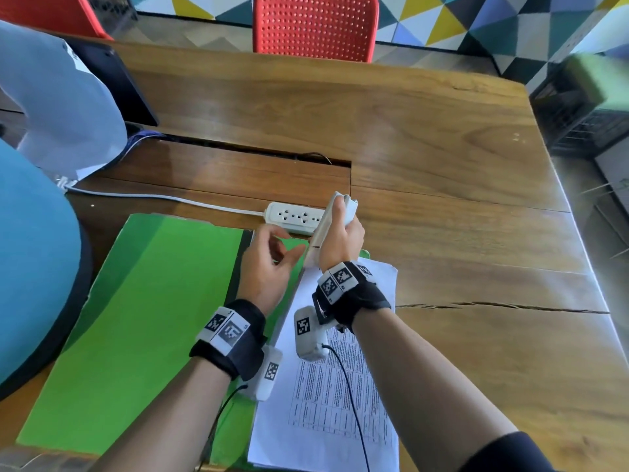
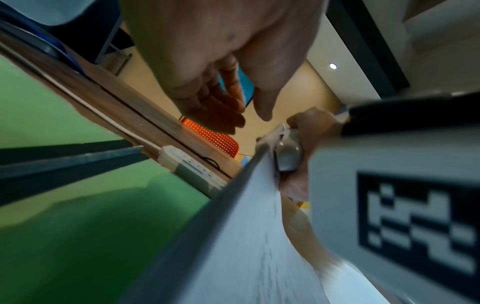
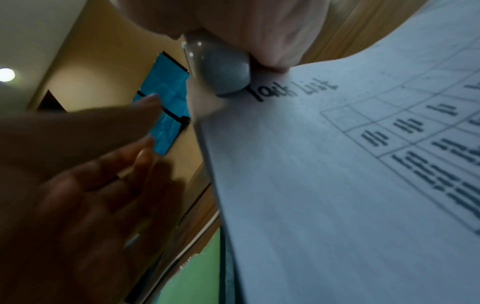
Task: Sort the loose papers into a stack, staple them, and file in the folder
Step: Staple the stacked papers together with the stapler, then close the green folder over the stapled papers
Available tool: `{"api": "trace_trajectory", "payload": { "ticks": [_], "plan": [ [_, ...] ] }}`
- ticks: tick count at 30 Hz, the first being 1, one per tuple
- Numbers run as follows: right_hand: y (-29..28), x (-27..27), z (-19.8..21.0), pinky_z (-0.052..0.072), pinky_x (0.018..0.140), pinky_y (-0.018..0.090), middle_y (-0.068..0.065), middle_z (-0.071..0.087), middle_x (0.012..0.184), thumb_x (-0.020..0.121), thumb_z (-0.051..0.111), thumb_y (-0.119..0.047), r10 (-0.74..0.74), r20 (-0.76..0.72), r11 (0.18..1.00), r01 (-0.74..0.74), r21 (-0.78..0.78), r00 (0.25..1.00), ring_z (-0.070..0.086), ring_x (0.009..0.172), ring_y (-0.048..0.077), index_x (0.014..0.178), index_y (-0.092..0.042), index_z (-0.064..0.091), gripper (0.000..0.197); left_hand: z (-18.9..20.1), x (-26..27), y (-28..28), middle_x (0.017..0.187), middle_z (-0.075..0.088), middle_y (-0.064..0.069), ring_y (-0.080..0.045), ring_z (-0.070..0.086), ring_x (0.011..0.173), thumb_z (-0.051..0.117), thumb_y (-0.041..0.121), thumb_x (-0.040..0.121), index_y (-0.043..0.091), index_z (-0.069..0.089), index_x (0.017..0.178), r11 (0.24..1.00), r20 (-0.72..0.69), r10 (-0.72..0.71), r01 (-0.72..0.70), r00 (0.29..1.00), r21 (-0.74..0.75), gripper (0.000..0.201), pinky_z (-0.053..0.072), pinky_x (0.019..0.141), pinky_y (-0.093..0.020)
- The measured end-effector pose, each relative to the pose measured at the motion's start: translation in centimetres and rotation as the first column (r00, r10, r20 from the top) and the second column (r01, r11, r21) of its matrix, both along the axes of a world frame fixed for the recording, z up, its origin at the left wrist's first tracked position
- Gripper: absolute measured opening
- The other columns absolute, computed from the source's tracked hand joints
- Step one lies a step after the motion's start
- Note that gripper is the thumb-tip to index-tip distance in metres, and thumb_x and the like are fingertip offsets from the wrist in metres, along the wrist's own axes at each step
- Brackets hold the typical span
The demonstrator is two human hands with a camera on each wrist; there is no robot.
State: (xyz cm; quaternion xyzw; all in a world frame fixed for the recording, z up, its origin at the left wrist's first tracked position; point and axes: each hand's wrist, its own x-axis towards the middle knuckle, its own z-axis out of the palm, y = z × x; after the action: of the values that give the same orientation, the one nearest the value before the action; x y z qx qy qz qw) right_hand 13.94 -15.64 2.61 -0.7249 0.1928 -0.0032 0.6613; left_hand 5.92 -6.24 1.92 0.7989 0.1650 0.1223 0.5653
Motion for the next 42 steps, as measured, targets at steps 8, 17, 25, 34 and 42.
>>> {"api": "trace_trajectory", "payload": {
  "ticks": [8,17,25,34,42],
  "plan": [
    [0.7,0.8,-0.7,0.044,0.064,0.030,-0.002,0.057,0.065,0.091,0.050,-0.059,0.039,-0.144,0.997,-0.049,-0.063,0.989,0.054,0.061,0.016,0.065,-0.020,0.055,0.047,-3.3,-3.7,1.2,0.076,0.061,0.001,-0.013,0.057,0.067,0.062,0.029,0.092,0.014,0.059,0.085,0.922,-0.444,-0.351,0.387,0.825,-0.009,0.017,0.045,0.067,-0.021],
    [-8.6,3.9,1.0,0.054,0.082,0.038,0.010,0.061,0.108,0.084,0.066,-0.026,-0.158,-0.150,0.977,0.133,-0.164,0.976,0.063,0.086,0.024,0.120,-0.009,0.040,0.048,-5.9,-3.7,1.9,0.062,0.057,-0.005,-0.014,0.044,0.051,0.061,0.022,0.091,0.008,0.056,0.072,0.966,-0.512,-0.173,0.246,0.841,0.077,0.024,0.040,0.054,-0.026],
    [-23.5,3.7,-1.7,0.054,0.083,0.042,0.021,0.061,0.087,0.087,0.062,-0.039,-0.220,-0.455,0.600,-0.248,-0.760,0.863,0.064,0.091,0.040,0.103,0.004,0.066,0.046,-5.8,-3.2,2.3,0.071,0.066,0.000,-0.015,0.058,0.059,0.074,0.028,0.081,0.012,0.056,0.074,0.966,-0.554,-0.020,0.159,0.832,0.204,0.026,0.045,0.050,-0.023],
    [-26.8,2.2,-4.4,0.039,0.104,0.052,0.031,0.043,0.133,0.088,0.063,-0.044,-0.185,-0.414,0.609,-0.227,-0.760,0.891,0.045,0.123,0.046,0.130,0.001,0.049,0.064,-4.2,-4.0,3.5,0.074,0.063,0.009,-0.012,0.061,0.067,0.073,0.032,0.083,0.018,0.059,0.085,0.948,-0.514,0.084,0.090,0.854,0.306,0.020,0.044,0.054,-0.021],
    [-19.8,-7.3,-4.0,0.045,0.097,0.047,0.021,0.063,0.114,0.086,0.066,-0.032,-0.011,-0.257,0.646,-0.189,-0.739,0.966,0.058,0.109,0.041,0.109,-0.010,0.065,0.032,-3.6,-7.2,14.0,0.113,0.061,-0.010,-0.026,0.061,0.100,0.069,0.032,0.086,0.010,0.061,0.108,0.841,-0.513,0.377,-0.053,0.771,0.538,0.032,0.054,0.083,-0.039]
  ]
}}
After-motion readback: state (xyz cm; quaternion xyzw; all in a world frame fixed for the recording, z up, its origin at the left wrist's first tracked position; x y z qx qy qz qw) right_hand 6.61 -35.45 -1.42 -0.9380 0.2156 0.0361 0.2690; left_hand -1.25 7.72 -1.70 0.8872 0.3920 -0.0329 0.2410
